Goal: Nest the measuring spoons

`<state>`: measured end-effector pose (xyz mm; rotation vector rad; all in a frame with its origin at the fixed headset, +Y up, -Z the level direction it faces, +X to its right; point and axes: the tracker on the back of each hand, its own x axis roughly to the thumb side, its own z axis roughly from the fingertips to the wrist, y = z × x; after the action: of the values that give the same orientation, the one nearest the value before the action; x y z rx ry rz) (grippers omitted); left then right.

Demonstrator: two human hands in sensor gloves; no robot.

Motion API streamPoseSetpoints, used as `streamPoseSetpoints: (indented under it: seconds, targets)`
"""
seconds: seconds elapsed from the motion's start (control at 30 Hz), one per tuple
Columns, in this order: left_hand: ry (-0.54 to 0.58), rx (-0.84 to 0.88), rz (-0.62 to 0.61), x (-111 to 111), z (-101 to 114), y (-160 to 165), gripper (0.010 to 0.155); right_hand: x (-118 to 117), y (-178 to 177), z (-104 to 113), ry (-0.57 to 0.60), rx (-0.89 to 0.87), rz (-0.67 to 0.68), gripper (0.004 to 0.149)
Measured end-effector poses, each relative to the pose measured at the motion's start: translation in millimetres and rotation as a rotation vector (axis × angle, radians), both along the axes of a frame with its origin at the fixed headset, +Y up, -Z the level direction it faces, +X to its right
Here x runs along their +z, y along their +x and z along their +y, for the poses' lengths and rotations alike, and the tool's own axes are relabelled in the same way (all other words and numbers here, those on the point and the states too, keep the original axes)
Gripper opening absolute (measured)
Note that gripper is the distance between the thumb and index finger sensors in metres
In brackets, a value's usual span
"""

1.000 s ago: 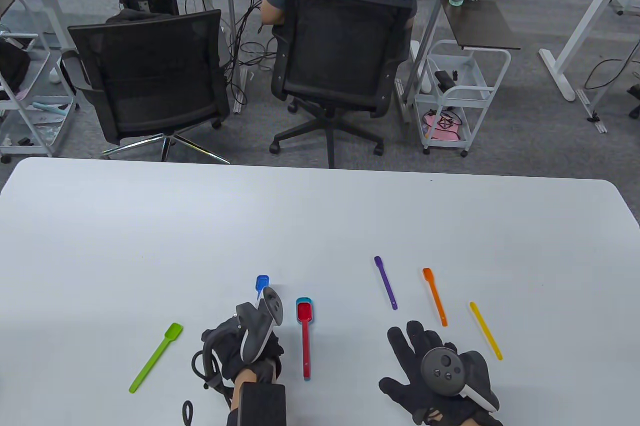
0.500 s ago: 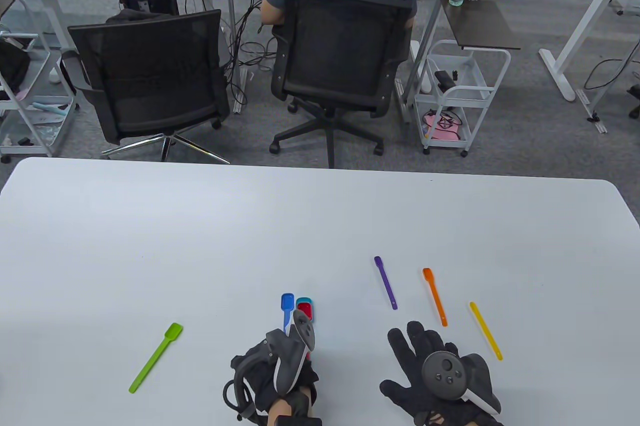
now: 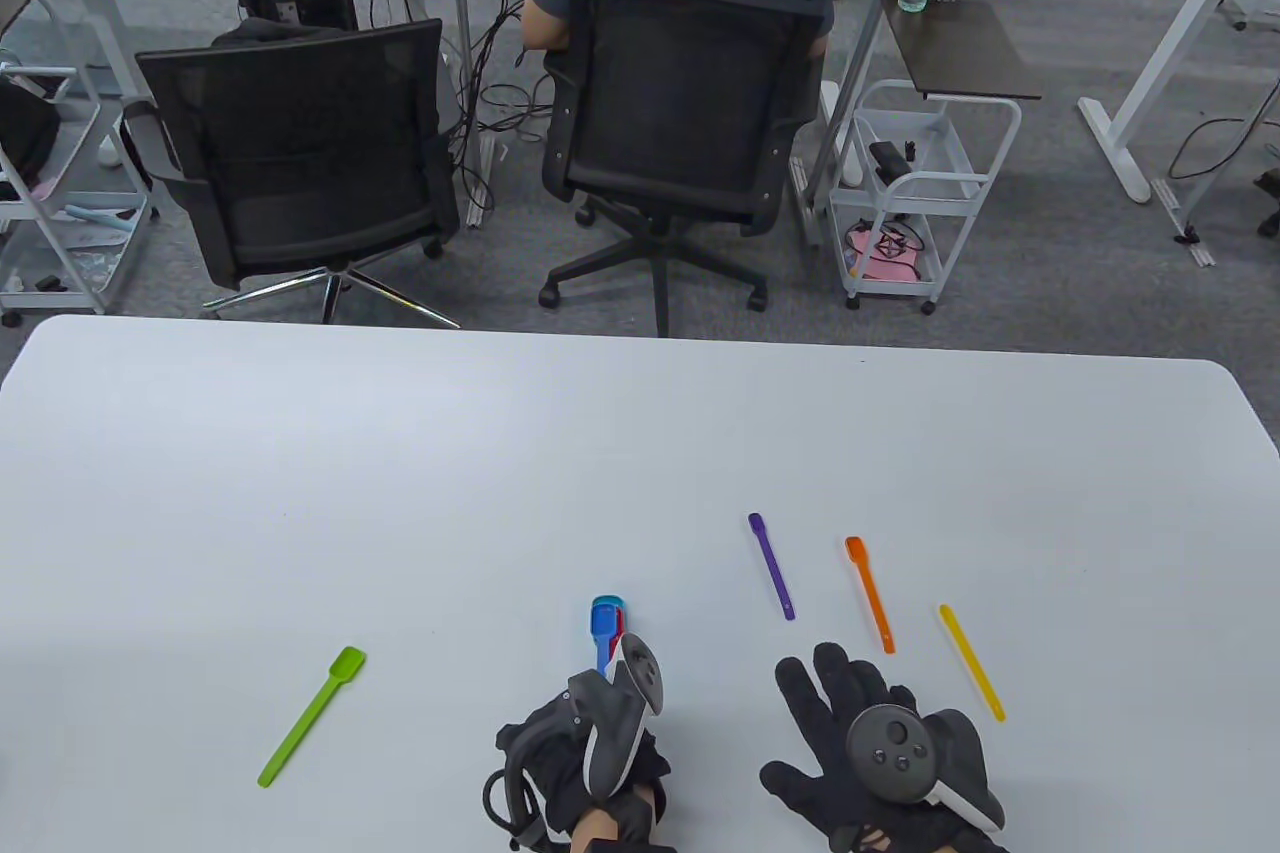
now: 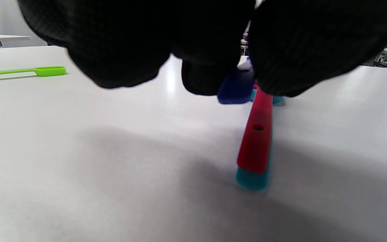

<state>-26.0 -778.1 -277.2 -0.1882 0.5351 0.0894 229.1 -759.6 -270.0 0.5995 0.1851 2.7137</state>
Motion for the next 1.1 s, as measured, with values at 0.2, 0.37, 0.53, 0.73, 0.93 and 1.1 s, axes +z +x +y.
streamPoseSetpoints:
  seconds: [0.2, 0.37, 0.53, 0.73, 0.93, 1.1]
  targets:
    - [-0.002, -0.001, 0.002, -1.5, -3.1, 1.3, 0.058, 0.1, 0.2, 0.0, 0.001, -0.003, 0.001, 0.093]
    - [-0.005, -0.001, -0.001, -3.8, -5.5, 2.9, 0.058, -0.2, 0.8, 0.2, -0.001, -0.008, 0.002, 0.093]
    - [-0.003, -0.004, -0.002, -4.6, -5.7, 4.0, 0.058, -0.5, 1.0, 0.6, -0.001, -0.014, 0.004, 0.093]
    - [-0.008, -0.011, -0.005, -5.8, -6.5, 5.7, 0.058, -1.2, 1.4, 0.7, -0.003, -0.020, 0.006, 0.093]
    - [-0.008, -0.015, -0.008, -7.2, -8.0, 8.9, 0.058, -1.3, 1.9, 1.1, -0.004, -0.026, 0.007, 0.093]
    - [-0.009, -0.019, -0.007, -6.9, -7.2, 9.9, 0.058, -1.6, 2.1, 1.2, -0.005, -0.030, 0.008, 0.093]
